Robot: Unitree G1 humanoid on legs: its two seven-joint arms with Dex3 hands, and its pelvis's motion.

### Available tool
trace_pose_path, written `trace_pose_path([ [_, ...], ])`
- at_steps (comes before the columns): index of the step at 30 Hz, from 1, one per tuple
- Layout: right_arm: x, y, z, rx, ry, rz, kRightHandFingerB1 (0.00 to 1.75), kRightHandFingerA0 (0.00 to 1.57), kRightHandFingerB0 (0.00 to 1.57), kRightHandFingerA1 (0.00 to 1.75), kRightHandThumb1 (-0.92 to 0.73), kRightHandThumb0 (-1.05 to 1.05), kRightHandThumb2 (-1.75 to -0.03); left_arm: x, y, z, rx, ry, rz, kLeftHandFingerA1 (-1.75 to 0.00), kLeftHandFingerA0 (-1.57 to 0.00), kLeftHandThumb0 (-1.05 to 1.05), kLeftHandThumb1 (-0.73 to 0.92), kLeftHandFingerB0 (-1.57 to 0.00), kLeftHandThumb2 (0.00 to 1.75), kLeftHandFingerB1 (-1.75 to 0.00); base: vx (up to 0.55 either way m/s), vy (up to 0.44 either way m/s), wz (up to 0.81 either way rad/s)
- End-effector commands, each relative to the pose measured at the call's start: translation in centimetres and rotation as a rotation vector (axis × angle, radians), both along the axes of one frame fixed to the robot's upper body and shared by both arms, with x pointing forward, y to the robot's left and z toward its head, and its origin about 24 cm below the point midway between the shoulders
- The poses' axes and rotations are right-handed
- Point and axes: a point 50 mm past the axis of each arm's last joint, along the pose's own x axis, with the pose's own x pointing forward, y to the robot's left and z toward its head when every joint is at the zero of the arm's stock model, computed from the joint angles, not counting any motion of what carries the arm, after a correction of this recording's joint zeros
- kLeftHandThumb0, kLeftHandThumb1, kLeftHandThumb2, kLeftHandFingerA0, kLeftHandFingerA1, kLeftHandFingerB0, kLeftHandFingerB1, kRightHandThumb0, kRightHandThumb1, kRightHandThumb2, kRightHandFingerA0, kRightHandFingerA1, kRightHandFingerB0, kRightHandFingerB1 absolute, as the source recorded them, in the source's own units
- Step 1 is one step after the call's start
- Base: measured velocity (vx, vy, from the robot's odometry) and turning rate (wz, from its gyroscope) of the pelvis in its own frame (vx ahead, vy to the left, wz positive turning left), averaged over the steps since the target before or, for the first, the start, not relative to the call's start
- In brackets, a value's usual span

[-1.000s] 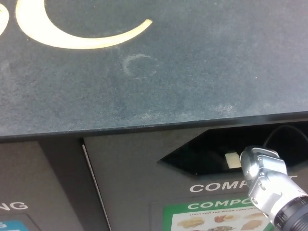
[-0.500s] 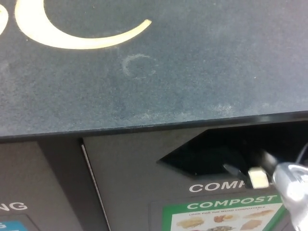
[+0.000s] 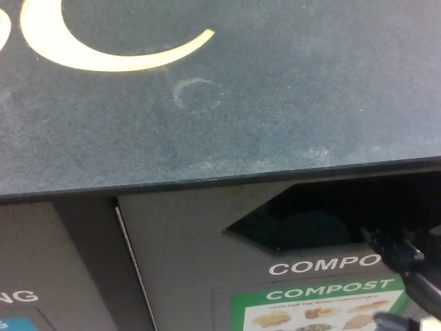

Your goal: Pick up a piece of paper from the table and walk towards the trash can and throw it into compost

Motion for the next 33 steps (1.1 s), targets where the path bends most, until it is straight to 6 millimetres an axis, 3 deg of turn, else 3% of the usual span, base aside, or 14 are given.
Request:
trace_pose_path([
  [1, -4.0, 1.4, 3.6, -0.191, -0.112, 0.313, 0.04, 0.0, 0.0, 0.0, -0.92, -0.94, -0.84, -0.9, 0.3, 0.3, 0.004, 0.005, -0.003, -0.99, -0.93, -0.1, 0.66, -0.85, 0.76, -0.79, 0.0, 0.0, 0.0],
  [3, -5.3, 1.3, 4.5, -0.201, -0.194, 0.317, 0.14, 0.0, 0.0, 0.0, -0.92, -0.94, -0.82, -0.8, 0.3, 0.3, 0.009, 0.01, -0.014, -0.93, -0.91, -0.08, 0.65, -0.85, 0.75, -0.77, 0.0, 0.0, 0.0],
  [4, -6.1, 1.3, 5.0, -0.202, -0.226, 0.322, 0.05, 0.0, 0.0, 0.23, -0.86, -1.0, -1.26, -1.0, 0.4, 0.4, 0.013, 0.009, -0.003, -0.97, -0.91, -0.06, 0.65, -0.86, 0.77, -0.8, 0.0, 0.0, 0.0],
  [17, -12.6, -2.1, 8.7, -0.243, -0.209, 0.009, 0.1, 0.0, 0.05, 0.14, -0.85, -0.91, -1.2, -1.2, 0.6, 0.4, 0.015, 0.036, -0.02, -0.9, -0.9, -0.09, 0.69, -0.82, 0.71, -0.76, 0.0, 0.0, 0.0],
  [19, -13.3, -4.4, 8.2, -0.253, -0.131, -0.095, 0.18, 0.0, 0.11, 0.1, -0.86, -0.9, -1.2, -1.0, 0.6, 0.4, 0.014, 0.037, -0.028, -0.89, -0.87, -0.07, 0.67, -0.8, 0.73, -0.74, 0.0, 0.0, 0.0],
  [20, -13.7, -6.0, 7.7, -0.263, -0.079, -0.179, 0.22, 0.01, 0.08, 0.26, -0.92, -0.69, -0.71, -1.0, 0.5, 0.4, 0.013, 0.034, -0.035, -0.92, -0.91, -0.07, 0.65, -0.85, 0.77, -0.76, 0.0, 0.0, 0.0],
  [21, -13.9, -6.7, 7.5, -0.27, -0.056, -0.218, 0.22, 0.01, 0.08, 0.26, -0.92, -0.69, -0.71, -1.0, 0.5, 0.4, 0.011, 0.031, -0.034, -0.92, -0.91, -0.07, 0.65, -0.85, 0.77, -0.76, 0.0, 0.0, 0.0],
  [22, -14.3, -8.4, 6.8, -0.254, -0.026, -0.29, 0.49, 0.01, 0.0, 0.51, -0.64, -0.32, -1.15, -1.0, 0.6, 0.4, 0.012, 0.029, -0.034, -0.91, -0.9, -0.08, 0.66, -0.83, 0.76, -0.75, 0.0, 0.0, 0.0],
  [24, -14.6, -9.7, 6.3, -0.226, -0.019, -0.333, 0.49, 0.01, 0.0, 0.51, -0.64, -0.32, -1.15, -0.9, 0.6, 0.4, 0.015, 0.029, -0.036, -0.91, -0.9, -0.08, 0.66, -0.83, 0.76, -0.75, 0.0, 0.0, 0.0],
  [25, -15.1, -11.5, 5.5, -0.164, -0.011, -0.445, 0.29, 0.16, 0.18, 0.39, -0.76, -0.45, -0.63, -0.8, 0.6, 0.4, 0.011, 0.014, -0.01, -0.94, -0.91, -0.08, 0.68, -0.84, 0.73, -0.76, 0.0, 0.0, 0.0],
  [27, -15.3, -12.2, 5.2, -0.137, -0.009, -0.487, 0.29, 0.16, 0.18, 0.39, -0.76, -0.45, -0.63, -0.7, 0.6, 0.3, 0.009, 0.007, 0.001, -0.94, -0.91, -0.08, 0.68, -0.84, 0.73, -0.76, 0.0, 0.0, 0.0],
  [30, -16.3, -15.9, 2.4, 0.133, -0.038, -0.794, 0.31, 0.49, 0.24, 0.5, -0.74, -0.3, -0.62, -0.4, 0.7, 0.5, 0.015, -0.003, -0.026, -0.95, -0.93, -0.06, 0.64, -0.85, 0.8, -0.77, 0.0, 0.0, 0.0],
  [31, -16.5, -16.9, 1.7, 0.207, -0.076, -0.873, 0.53, 0.37, 0.2, 0.61, -0.6, 0.02, -1.08, -0.3, 0.7, 0.4, 0.023, 0.001, -0.043, -0.89, -0.93, -0.07, 0.68, -0.84, 0.77, -0.73, 0.0, 0.0, 0.0],
  [33, -16.7, -18.1, 0.3, 0.326, -0.129, -0.986, 0.53, 0.37, 0.2, 0.61, -0.6, 0.02, -1.08, -0.1, 0.7, 0.4, 0.035, 0.006, -0.069, -0.89, -0.93, -0.07, 0.68, -0.84, 0.77, -0.73, 0.0, 0.0, 0.0],
])
